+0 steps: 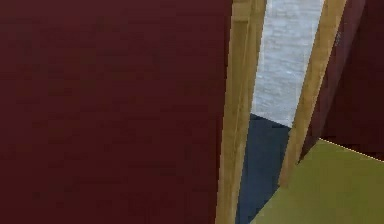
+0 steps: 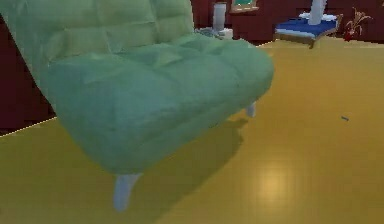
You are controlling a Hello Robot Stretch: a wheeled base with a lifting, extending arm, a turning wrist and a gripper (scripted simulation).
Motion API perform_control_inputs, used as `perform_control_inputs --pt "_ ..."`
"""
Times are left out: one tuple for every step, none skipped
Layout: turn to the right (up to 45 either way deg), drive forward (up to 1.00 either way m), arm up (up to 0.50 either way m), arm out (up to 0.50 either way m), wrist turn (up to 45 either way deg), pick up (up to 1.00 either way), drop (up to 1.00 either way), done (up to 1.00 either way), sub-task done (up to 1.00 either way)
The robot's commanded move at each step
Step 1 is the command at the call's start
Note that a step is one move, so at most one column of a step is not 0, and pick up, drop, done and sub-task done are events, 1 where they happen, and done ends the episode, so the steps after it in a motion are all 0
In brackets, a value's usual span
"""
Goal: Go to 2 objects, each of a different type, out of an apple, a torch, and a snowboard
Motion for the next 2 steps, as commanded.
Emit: perform_control_inputs --pt "33.0 0.0 0.0 0.0 0.0 0.0 0.0 0.0 0.0" --pt "0.0 0.75 0.0 0.0 0.0 0.0 0.0 0.0 0.0"
